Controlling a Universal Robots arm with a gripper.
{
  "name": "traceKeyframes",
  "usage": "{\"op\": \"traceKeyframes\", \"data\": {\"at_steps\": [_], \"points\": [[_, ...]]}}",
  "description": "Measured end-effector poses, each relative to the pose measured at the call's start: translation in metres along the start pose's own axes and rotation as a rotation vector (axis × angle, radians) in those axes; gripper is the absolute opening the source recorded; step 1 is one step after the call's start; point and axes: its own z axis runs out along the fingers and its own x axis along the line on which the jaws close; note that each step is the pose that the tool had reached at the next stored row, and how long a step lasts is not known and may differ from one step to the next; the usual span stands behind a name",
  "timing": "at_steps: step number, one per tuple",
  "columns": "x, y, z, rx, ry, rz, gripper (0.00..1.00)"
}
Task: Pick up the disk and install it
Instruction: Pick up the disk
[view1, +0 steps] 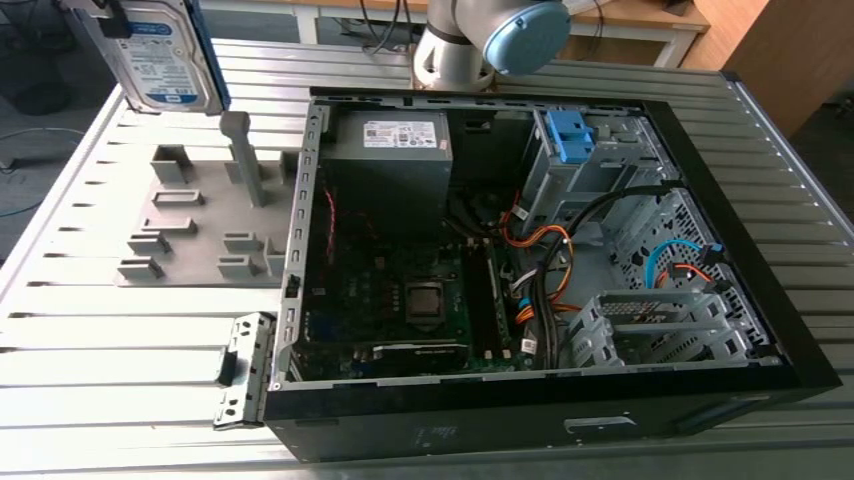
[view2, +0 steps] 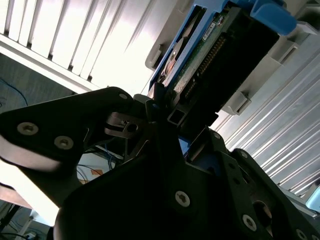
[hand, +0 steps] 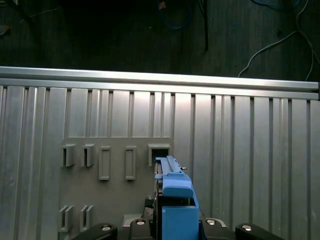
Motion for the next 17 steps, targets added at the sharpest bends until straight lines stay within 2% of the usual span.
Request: {"op": "traceKeyframes", "data": {"at_steps": [17], "points": [[-0.0006, 0.0004, -0.0095, 0.0, 0.0, 0.0, 0.36]]}}
